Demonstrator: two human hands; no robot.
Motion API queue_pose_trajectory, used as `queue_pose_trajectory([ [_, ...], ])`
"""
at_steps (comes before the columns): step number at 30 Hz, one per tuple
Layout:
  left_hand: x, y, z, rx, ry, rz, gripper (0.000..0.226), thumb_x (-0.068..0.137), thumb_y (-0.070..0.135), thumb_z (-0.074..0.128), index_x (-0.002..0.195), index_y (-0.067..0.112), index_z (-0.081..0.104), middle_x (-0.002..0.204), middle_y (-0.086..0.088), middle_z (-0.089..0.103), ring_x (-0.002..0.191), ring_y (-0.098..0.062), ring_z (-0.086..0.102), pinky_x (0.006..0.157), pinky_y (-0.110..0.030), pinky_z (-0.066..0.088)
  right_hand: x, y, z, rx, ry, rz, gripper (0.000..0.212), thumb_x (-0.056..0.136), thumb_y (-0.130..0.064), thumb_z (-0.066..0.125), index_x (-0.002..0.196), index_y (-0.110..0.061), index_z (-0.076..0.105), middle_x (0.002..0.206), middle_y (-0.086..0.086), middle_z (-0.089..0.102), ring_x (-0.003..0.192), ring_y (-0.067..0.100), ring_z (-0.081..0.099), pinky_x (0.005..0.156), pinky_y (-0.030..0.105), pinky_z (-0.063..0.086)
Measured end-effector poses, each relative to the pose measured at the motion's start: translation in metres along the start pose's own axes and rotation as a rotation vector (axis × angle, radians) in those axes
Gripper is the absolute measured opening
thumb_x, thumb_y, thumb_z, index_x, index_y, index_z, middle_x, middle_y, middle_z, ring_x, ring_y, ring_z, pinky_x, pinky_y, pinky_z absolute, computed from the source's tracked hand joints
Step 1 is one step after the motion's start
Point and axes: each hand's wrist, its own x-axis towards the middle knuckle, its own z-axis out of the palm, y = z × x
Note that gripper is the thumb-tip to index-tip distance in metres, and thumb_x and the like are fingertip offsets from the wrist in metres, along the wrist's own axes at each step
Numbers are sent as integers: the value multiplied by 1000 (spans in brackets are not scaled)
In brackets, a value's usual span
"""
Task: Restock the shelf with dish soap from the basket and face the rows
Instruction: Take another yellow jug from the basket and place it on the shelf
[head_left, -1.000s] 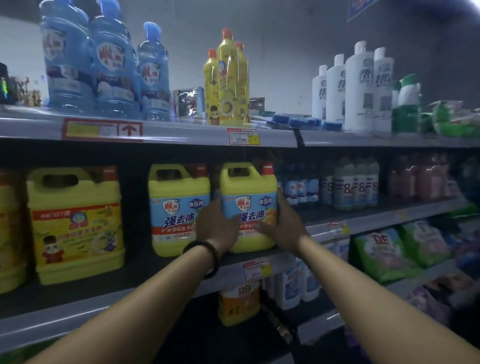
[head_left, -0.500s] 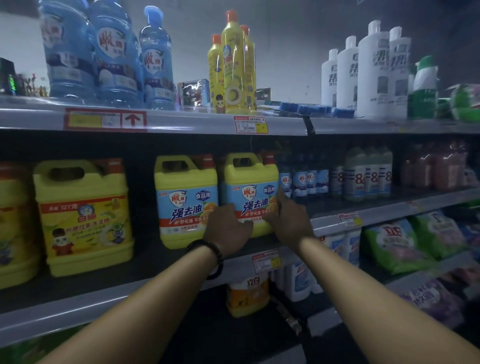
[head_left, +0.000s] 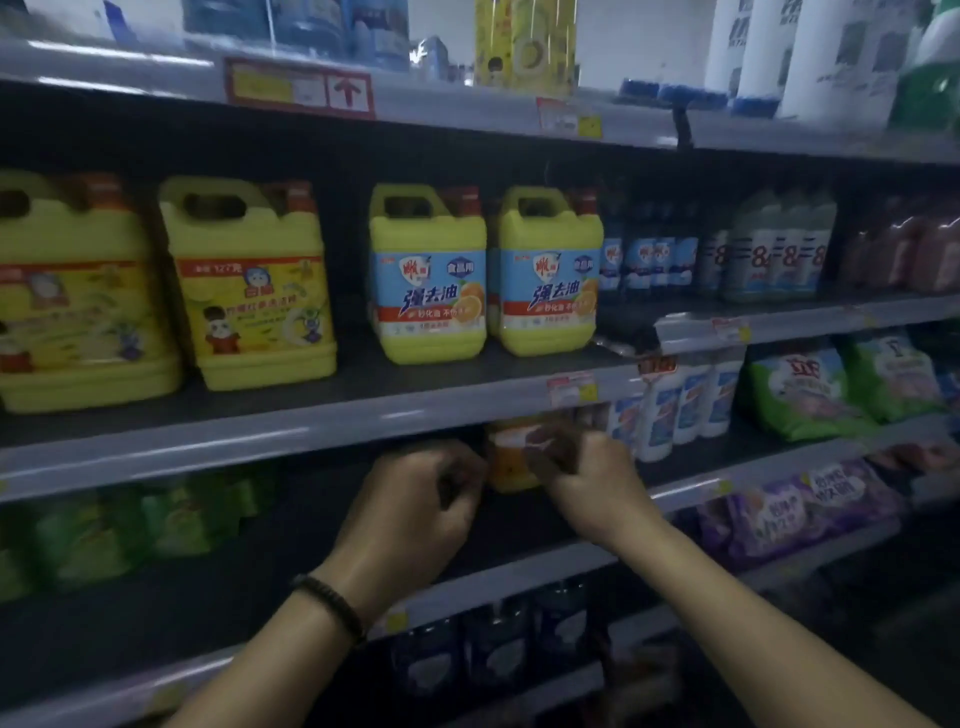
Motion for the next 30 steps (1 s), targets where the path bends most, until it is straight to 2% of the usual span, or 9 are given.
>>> queue_pose_trajectory([
  [4, -83, -48, 17, 43, -164, -126, 8, 95, 38, 64, 99, 40, 70, 91, 25, 73, 84, 5, 68, 76, -29, 58, -57, 26, 50, 20, -136, 46, 4, 97, -33, 74, 97, -30, 72, 92, -11, 76, 89, 8, 72, 82, 35, 59],
  [8, -168, -99, 40, 166, -380, -238, 21, 93, 49, 54, 98, 33, 67, 92, 15, 75, 84, -4, 71, 76, -36, 58, -118, 51, 113, -25, -360, 166, 11, 100, -34, 69, 90, -31, 70, 88, -11, 75, 83, 4, 69, 70, 24, 51],
  [12, -264, -154, 68, 214, -607, -410, 23, 98, 45, 50, 97, 30, 68, 97, 12, 73, 88, -11, 70, 77, -37, 57, -196, 83, 185, 13, -537, 309, 5, 98, -34, 73, 94, -32, 72, 91, -14, 73, 86, -2, 66, 71, 16, 45],
  [16, -353, -202, 95, 239, -892, -475, 26, 104, 36, 48, 109, 26, 72, 110, 5, 73, 99, -18, 70, 80, -30, 51, -271, 119, 252, 23, -730, 480, 7, 100, -37, 70, 96, -31, 69, 101, -10, 72, 96, 12, 69, 71, 23, 50],
  [18, -389, -221, 114, 255, -1008, -457, 32, 109, 32, 44, 122, 18, 70, 120, -3, 71, 106, -24, 68, 81, -29, 46, -311, 137, 284, 14, -814, 549, 7, 102, -34, 68, 96, -33, 65, 103, -7, 70, 99, 16, 68, 80, 32, 57],
  [20, -413, -234, 131, 252, -1103, -533, 34, 107, 34, 48, 132, 18, 66, 132, -6, 67, 117, -25, 65, 93, -31, 48, -353, 153, 307, -66, -892, 598, 4, 104, -30, 63, 104, -28, 66, 109, -2, 69, 103, 20, 66, 89, 34, 54],
  [23, -438, -254, 155, 239, -1174, -651, 49, 103, 41, 55, 149, 23, 51, 150, -7, 54, 136, -29, 53, 111, -38, 43, -393, 176, 326, -133, -1131, 544, 32, 103, -24, 59, 133, -17, 64, 133, 8, 64, 127, 27, 59, 108, 38, 44],
  [25, -450, -264, 167, 257, -1215, -712, 58, 103, 41, 57, 156, 22, 42, 158, -10, 47, 143, -32, 46, 116, -40, 39, -392, 183, 328, -96, -1242, 548, 41, 100, -23, 62, 141, -18, 59, 139, 6, 61, 135, 27, 55, 113, 37, 42],
  [30, -479, -283, 202, 395, -1302, -794, 72, 100, 38, 62, 160, 14, 30, 159, -16, 38, 142, -38, 43, 118, -45, 40, -383, 192, 333, -81, -1146, 630, 35, 105, -26, 56, 136, -12, 66, 136, 9, 65, 127, 29, 61, 111, 42, 49],
])
